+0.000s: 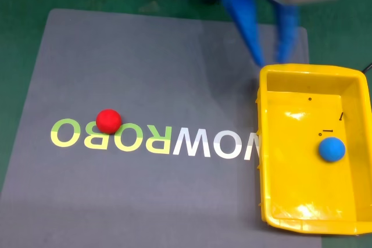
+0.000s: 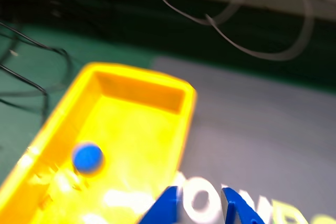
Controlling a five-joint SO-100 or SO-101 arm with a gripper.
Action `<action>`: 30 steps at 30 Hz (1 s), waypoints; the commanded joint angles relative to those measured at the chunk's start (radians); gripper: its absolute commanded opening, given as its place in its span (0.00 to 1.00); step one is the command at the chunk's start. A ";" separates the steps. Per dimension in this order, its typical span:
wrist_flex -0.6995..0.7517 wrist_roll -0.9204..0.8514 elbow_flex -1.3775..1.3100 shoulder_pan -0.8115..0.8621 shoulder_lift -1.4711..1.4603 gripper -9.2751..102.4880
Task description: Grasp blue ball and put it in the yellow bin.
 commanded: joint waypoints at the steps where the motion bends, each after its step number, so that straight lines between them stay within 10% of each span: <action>1: 0.110 -0.017 0.048 0.081 0.189 0.10; 30: 0.247 -0.133 0.943 0.324 0.838 0.09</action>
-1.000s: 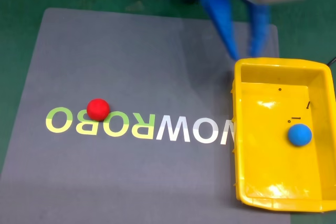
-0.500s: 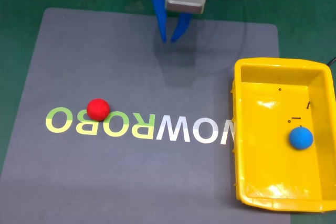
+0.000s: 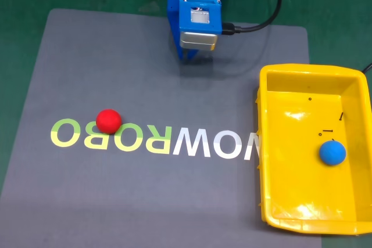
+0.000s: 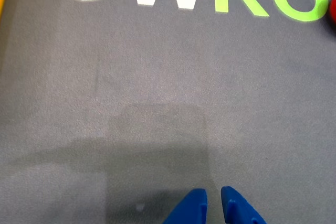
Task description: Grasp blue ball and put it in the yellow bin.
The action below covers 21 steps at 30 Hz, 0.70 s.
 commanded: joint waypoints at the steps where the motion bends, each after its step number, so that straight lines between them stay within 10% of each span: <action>1: 0.037 0.002 0.038 0.012 0.060 0.09; 21: 0.273 0.072 0.066 0.017 0.060 0.09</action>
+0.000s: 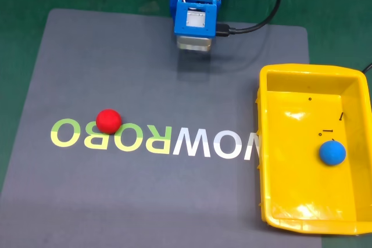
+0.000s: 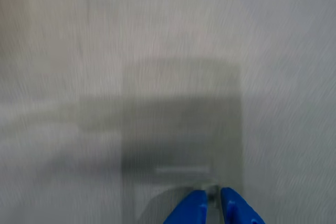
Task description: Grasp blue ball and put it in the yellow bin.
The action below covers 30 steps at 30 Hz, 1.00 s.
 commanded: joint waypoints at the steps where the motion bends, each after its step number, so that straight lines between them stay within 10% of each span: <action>1: 0.015 -0.014 0.032 0.011 0.014 0.09; 30: 0.048 -0.078 0.032 0.015 0.014 0.09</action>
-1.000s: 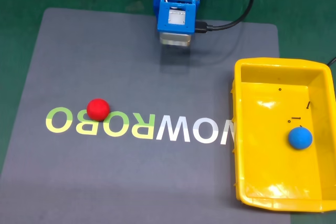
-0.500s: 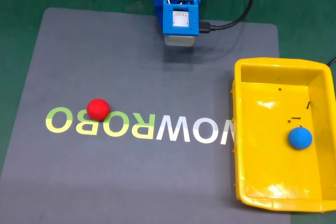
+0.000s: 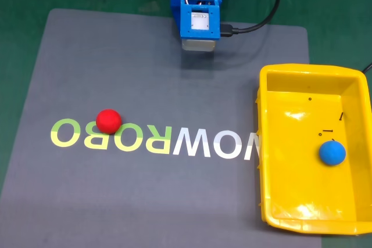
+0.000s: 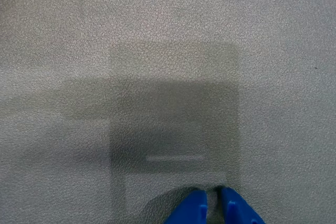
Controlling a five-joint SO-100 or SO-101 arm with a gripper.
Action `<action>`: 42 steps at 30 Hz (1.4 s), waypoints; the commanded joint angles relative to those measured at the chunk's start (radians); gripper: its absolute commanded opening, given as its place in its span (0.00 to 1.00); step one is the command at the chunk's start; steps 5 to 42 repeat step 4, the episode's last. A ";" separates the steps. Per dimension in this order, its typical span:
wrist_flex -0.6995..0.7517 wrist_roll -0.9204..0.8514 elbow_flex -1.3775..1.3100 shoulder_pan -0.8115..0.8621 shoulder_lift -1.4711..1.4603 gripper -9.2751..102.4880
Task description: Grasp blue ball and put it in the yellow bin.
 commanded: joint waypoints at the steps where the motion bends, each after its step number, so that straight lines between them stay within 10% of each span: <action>1: -0.002 0.000 0.032 0.012 0.014 0.09; 42: -0.002 0.000 0.032 0.012 0.014 0.09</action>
